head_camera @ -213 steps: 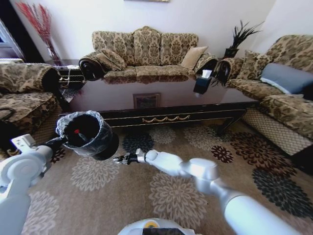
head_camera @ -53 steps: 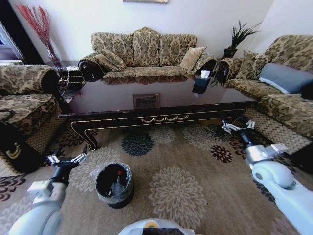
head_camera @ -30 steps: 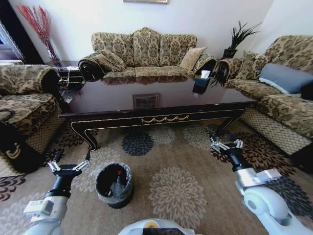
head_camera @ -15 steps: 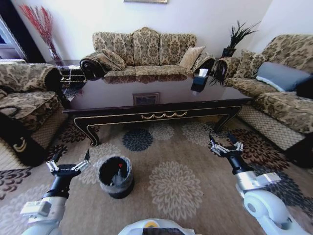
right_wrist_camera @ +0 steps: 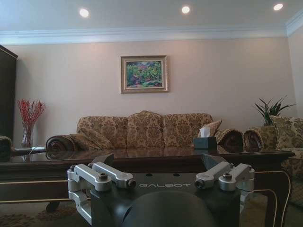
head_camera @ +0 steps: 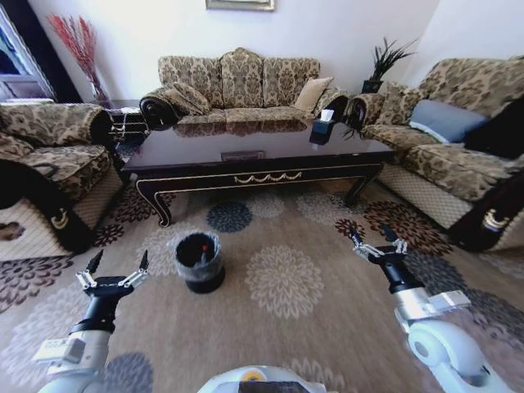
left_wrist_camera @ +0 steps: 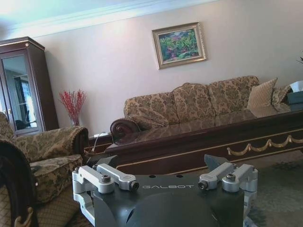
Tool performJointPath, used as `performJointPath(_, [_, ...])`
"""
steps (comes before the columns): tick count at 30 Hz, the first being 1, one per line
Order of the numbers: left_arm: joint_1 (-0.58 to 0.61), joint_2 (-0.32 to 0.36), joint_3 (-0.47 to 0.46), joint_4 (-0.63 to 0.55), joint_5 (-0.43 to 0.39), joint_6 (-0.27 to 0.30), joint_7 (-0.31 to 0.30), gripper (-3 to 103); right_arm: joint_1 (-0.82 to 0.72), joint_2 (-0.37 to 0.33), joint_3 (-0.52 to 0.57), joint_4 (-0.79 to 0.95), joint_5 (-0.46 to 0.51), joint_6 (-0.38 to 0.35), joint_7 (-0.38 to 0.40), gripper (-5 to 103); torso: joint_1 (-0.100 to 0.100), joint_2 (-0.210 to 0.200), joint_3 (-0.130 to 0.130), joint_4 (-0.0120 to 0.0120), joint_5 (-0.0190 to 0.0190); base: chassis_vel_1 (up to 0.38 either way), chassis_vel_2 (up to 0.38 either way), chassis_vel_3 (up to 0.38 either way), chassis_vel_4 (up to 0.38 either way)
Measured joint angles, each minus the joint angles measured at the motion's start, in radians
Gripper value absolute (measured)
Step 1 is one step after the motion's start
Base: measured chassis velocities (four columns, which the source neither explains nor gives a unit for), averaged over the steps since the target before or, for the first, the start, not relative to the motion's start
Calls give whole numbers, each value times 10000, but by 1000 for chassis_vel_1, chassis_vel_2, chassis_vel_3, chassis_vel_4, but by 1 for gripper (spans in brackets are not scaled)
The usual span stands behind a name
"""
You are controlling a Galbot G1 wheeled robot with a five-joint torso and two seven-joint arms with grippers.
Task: Move to the front of the table and pick up the trash from the floor, then place it into the trash bin.
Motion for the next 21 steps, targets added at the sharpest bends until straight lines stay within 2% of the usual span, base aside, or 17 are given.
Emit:
performJointPath(19, [-27,-58,35,24,-46,32,4,100,-61,92,-5,-35,-111,67,-102,100,-1,1,-1,1,6,319,-394,-318,388])
performJointPath(21, [-49,-70,63,25,-30,59,4,100,-78,125,-19,-58,-170,107,-122,100,-1,1,0,0,-6,315,-392,-317,367])
